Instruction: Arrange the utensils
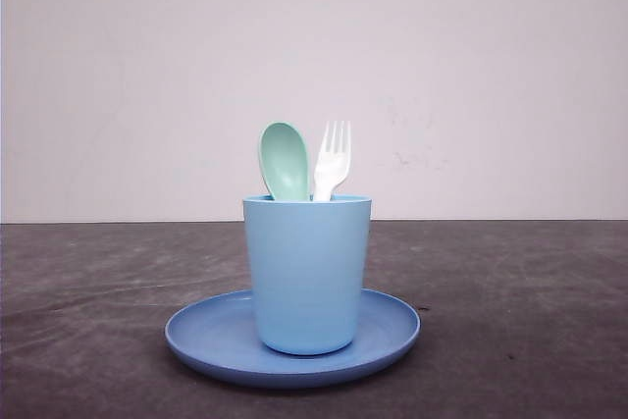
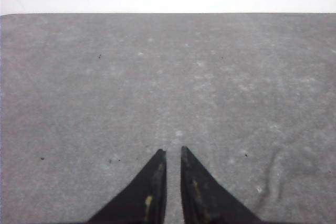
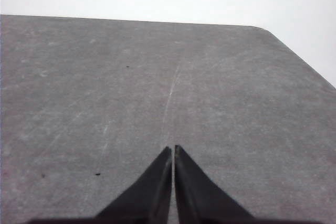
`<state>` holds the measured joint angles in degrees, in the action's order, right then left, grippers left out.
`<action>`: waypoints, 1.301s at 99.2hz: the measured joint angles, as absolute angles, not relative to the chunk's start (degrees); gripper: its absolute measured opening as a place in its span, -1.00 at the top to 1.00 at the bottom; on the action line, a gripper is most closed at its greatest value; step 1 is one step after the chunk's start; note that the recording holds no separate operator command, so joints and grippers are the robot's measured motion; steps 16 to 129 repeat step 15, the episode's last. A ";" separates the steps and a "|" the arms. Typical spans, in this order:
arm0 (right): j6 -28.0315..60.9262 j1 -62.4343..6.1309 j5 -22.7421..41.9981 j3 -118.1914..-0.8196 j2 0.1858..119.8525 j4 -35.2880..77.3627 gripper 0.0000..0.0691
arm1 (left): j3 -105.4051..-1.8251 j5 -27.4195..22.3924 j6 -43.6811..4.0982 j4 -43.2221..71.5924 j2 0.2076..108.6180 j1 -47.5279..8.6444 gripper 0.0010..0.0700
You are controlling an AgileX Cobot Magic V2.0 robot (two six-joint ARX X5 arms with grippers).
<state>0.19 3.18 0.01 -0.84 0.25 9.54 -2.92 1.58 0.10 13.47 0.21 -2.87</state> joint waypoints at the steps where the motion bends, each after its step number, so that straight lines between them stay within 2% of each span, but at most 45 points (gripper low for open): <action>1: 0.16 3.18 -0.01 -0.84 0.25 9.54 0.98 | -2.92 1.58 0.10 13.47 0.21 -2.87 0.96; 129: 0.19 3.18 0.01 -0.84 0.25 9.54 0.98 | -2.92 1.58 0.10 13.47 0.21 -2.87 0.96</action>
